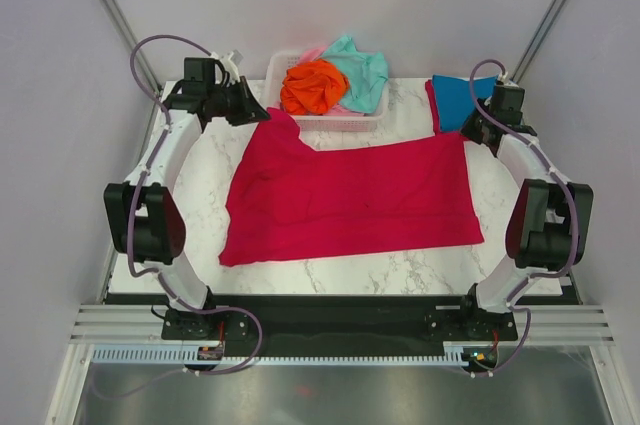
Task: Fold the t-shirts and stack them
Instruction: Fold the tshirt
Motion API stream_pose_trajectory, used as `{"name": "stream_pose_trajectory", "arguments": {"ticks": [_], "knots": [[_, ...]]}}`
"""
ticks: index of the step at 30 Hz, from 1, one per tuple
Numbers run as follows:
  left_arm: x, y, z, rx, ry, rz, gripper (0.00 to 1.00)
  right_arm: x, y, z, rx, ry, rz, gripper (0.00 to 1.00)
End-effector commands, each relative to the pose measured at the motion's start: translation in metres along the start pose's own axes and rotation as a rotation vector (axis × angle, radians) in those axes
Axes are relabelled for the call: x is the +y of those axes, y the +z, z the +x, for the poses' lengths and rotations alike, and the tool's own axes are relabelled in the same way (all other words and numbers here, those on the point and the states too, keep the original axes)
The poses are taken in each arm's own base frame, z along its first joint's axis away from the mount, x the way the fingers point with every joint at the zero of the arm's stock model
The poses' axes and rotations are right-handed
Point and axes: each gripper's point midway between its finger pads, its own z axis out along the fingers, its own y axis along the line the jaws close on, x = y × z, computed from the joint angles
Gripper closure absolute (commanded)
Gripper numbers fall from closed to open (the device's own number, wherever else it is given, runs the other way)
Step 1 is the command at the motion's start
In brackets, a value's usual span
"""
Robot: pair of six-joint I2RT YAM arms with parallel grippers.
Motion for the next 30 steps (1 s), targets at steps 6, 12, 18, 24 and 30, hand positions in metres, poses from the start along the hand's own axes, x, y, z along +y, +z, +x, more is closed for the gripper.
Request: {"name": "stream_pose_trajectory", "arguments": {"ticks": [6, 12, 18, 24, 30], "knots": [[-0.023, -0.03, -0.006, -0.057, 0.079, 0.039, 0.98, 0.008, -0.016, -0.013, -0.039, -0.004, -0.043, 1.0], [-0.026, -0.047, 0.018, -0.049, 0.119, 0.043, 0.98, -0.001, -0.021, -0.004, -0.025, 0.004, -0.035, 1.0], [-0.018, -0.06, 0.058, -0.02, 0.108, 0.016, 0.98, -0.022, -0.036, 0.001, -0.038, 0.049, -0.009, 1.0], [-0.002, -0.068, 0.097, 0.008, 0.073, -0.043, 0.98, -0.048, -0.039, 0.033, 0.011, 0.087, 0.033, 1.0], [0.005, -0.075, 0.126, 0.026, 0.037, -0.062, 0.98, -0.062, -0.043, 0.047, 0.028, 0.116, 0.067, 1.0]]}}
